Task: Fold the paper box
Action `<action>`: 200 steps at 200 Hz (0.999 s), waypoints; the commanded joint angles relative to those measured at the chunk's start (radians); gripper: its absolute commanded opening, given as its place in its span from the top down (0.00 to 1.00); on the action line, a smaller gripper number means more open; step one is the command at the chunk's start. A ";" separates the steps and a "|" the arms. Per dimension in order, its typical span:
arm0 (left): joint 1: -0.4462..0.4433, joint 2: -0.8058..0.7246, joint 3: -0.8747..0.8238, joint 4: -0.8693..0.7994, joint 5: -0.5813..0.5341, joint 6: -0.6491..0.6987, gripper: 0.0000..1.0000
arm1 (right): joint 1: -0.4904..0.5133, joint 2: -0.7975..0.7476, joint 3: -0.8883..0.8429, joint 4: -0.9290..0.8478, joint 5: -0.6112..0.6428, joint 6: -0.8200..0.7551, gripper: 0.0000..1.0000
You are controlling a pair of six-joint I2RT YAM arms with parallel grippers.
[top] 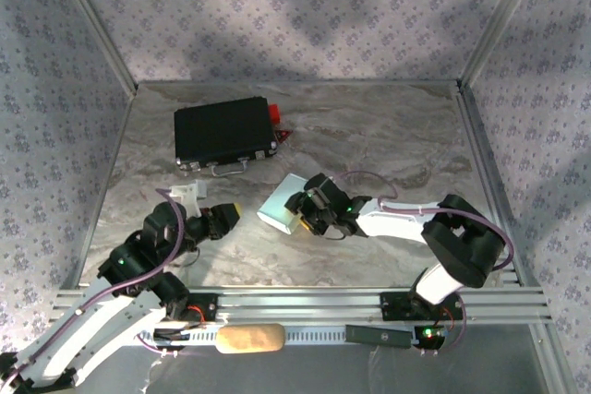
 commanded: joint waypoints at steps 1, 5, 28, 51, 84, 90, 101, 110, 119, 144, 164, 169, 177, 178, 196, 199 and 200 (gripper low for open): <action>0.005 -0.002 0.003 0.030 0.012 0.024 0.54 | -0.024 -0.034 0.022 -0.028 -0.036 -0.030 0.34; 0.006 -0.002 0.005 0.027 0.011 0.025 0.54 | -0.031 -0.037 0.028 -0.051 -0.042 -0.029 0.33; 0.007 0.000 0.024 0.007 0.005 0.035 0.54 | -0.060 -0.084 0.047 -0.165 -0.046 -0.030 0.26; 0.010 0.013 0.049 -0.013 0.000 0.047 0.54 | -0.089 -0.167 0.068 -0.285 -0.022 -0.065 0.19; 0.042 0.058 0.135 -0.082 -0.017 0.093 0.51 | -0.165 -0.384 0.101 -0.390 0.136 -0.354 0.01; 0.054 0.070 0.156 -0.098 -0.018 0.106 0.49 | -0.181 -0.423 0.118 -0.436 0.194 -0.423 0.01; 0.091 0.096 0.195 -0.134 -0.011 0.135 0.10 | -0.197 -0.485 0.159 -0.573 0.356 -0.533 0.01; 0.128 0.123 0.226 -0.156 0.005 0.174 0.00 | -0.208 -0.532 0.176 -0.659 0.490 -0.605 0.01; 0.180 0.153 0.254 -0.175 0.022 0.220 0.00 | -0.228 -0.583 0.173 -0.706 0.622 -0.661 0.01; 0.318 0.279 0.368 -0.256 0.008 0.354 0.00 | -0.303 -0.761 0.039 -0.620 0.908 -0.808 0.01; 0.360 0.344 0.414 -0.275 -0.244 0.377 0.00 | -0.447 -0.906 -0.225 -0.181 0.771 -1.170 0.01; 0.364 0.354 0.412 -0.266 -0.322 0.375 0.00 | -0.485 -0.928 -0.295 -0.073 0.756 -1.199 0.01; 0.368 0.366 0.398 -0.251 -0.469 0.358 0.00 | -0.542 -0.944 -0.394 0.070 0.725 -1.234 0.01; 0.369 0.366 0.395 -0.249 -0.487 0.355 0.00 | -0.545 -0.945 -0.404 0.079 0.722 -1.237 0.01; 0.398 0.347 0.297 -0.124 -0.667 0.402 0.00 | -0.687 -0.863 -0.476 0.168 0.634 -1.238 0.01; 0.407 0.338 0.273 -0.090 -0.659 0.428 0.00 | -0.713 -0.839 -0.473 0.162 0.613 -1.234 0.01; 0.411 0.336 0.264 -0.079 -0.653 0.439 0.00 | -0.721 -0.830 -0.472 0.163 0.604 -1.234 0.01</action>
